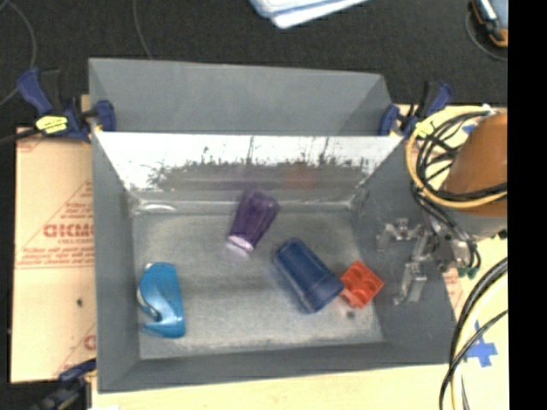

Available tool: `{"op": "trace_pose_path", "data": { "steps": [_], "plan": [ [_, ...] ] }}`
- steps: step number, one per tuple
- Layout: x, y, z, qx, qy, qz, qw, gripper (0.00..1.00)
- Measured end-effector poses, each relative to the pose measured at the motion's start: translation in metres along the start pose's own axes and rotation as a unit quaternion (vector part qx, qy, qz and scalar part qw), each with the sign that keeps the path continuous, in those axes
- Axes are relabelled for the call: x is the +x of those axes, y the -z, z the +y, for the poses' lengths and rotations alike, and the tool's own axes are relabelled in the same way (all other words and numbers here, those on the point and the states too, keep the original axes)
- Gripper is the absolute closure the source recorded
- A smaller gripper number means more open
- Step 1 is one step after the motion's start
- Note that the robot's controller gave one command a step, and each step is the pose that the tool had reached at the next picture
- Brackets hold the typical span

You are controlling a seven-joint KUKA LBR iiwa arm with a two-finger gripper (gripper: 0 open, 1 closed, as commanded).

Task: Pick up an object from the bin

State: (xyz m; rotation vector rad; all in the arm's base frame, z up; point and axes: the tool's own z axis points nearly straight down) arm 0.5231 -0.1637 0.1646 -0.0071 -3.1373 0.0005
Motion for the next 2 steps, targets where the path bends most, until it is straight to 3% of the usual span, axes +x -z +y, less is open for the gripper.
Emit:
{"op": "trace_pose_path", "data": {
  "steps": [1,2],
  "plan": [
    [-0.002,0.005,0.001,0.001,0.003,-0.0041,1.0,0.0],
    [0.012,-0.067,0.012,0.001,0.074,-0.0029,0.9972,0.0]
  ]
}}
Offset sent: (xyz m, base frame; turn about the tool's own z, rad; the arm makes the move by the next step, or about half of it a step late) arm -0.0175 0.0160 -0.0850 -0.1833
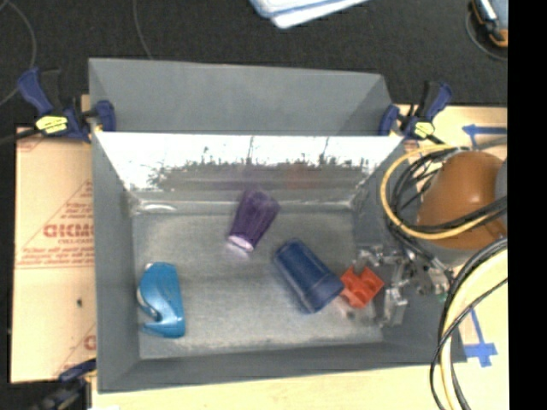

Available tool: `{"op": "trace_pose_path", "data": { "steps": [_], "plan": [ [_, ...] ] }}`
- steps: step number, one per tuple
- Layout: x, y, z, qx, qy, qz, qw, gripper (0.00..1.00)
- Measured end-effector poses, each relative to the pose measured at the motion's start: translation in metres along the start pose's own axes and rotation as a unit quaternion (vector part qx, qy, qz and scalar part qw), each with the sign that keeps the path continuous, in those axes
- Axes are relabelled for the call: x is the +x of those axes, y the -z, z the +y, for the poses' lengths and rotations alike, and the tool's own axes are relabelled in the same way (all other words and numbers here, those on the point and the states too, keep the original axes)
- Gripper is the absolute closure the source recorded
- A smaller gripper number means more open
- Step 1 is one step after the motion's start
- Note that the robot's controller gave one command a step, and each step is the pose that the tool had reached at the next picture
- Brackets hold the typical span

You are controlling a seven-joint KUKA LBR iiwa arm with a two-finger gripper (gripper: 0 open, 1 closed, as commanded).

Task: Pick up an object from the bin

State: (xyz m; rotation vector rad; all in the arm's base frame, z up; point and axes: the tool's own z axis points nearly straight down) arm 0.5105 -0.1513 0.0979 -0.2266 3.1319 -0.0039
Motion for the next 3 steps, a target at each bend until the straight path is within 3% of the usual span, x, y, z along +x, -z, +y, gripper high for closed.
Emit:
{"op": "trace_pose_path", "data": {
  "steps": [1,2,3],
  "plan": [
    [-0.001,-0.025,0.0,0.0,0.141,-0.0018,0.99,0.0],
    [-0.01,-0.027,0.004,0.002,0.133,-0.0038,0.9911,0.0],
    [-0.001,-0.026,0.023,0.003,0.22,-0.0036,0.9755,1.0]
  ]
}}
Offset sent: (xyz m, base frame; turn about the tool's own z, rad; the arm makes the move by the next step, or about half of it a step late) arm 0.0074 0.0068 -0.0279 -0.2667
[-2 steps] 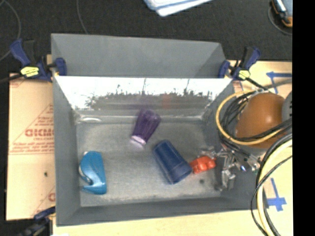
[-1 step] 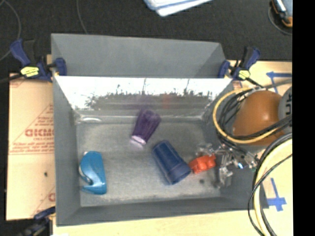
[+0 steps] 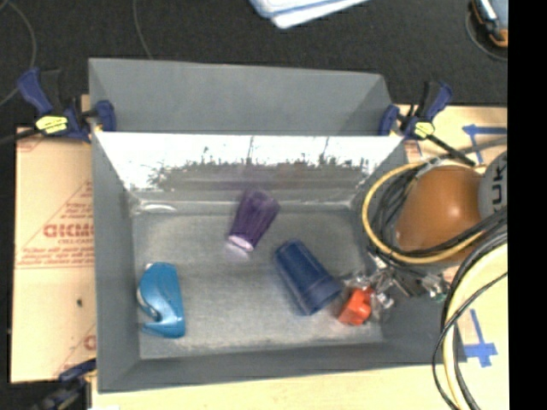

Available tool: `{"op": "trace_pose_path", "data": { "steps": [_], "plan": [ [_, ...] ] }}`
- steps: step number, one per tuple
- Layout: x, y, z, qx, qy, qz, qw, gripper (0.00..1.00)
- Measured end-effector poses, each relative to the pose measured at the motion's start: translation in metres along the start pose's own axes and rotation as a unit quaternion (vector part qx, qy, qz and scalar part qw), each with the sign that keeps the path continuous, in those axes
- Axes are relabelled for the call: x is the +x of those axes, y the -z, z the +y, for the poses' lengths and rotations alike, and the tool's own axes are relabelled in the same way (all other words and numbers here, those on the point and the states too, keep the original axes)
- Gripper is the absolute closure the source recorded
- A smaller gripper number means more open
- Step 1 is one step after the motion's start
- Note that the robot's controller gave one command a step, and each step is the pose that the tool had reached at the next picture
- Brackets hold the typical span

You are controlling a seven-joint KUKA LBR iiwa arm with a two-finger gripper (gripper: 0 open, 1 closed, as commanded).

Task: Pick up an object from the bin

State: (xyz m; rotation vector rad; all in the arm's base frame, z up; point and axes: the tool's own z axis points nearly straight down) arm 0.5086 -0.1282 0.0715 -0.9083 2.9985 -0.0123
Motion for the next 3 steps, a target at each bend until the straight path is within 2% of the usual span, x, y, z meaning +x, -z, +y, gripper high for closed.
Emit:
{"op": "trace_pose_path", "data": {
  "steps": [1,2,3],
  "plan": [
    [0.0,0.0,0.0,0.0,0.001,0.0,1.0,1.0],
    [-0.001,0.087,0.007,0.003,0.002,-0.0029,1.0,1.0],
    [-0.016,0.162,0.008,0.004,-0.017,-0.0044,0.9998,1.0]
  ]
}}
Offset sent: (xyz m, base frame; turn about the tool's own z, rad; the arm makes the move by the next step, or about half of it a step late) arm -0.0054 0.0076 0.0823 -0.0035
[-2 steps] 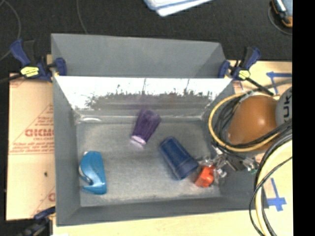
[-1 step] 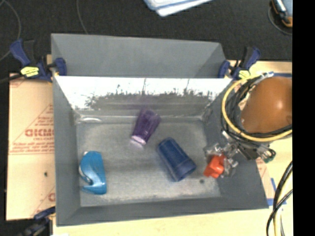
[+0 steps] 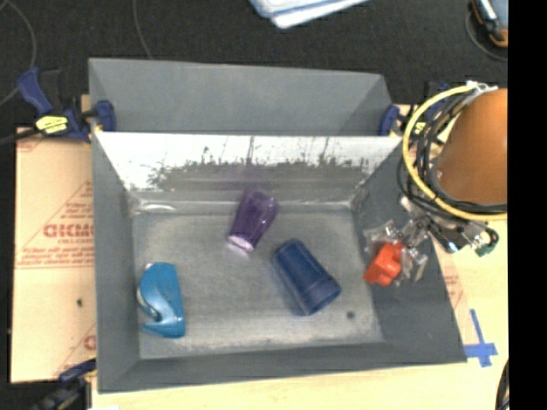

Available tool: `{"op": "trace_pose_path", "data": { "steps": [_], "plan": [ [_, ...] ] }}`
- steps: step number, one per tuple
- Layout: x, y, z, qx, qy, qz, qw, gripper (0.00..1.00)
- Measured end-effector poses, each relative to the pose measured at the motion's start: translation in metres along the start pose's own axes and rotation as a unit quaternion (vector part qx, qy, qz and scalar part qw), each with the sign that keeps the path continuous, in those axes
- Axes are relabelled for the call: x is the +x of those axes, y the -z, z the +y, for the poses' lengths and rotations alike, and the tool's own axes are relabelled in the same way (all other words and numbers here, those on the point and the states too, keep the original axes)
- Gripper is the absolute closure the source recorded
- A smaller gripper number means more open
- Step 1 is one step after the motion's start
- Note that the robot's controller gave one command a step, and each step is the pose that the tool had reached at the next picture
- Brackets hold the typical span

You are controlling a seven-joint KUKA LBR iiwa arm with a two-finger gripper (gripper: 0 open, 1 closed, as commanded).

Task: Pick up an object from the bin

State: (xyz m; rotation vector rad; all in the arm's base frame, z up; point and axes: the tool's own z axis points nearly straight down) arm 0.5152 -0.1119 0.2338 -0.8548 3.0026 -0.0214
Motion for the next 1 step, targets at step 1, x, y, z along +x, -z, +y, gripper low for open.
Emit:
{"op": "trace_pose_path", "data": {
  "steps": [1],
  "plan": [
    [0.0066,0.1918,-0.0003,0.0,0.004,-0.0007,1.0,1.0]
  ]
}}
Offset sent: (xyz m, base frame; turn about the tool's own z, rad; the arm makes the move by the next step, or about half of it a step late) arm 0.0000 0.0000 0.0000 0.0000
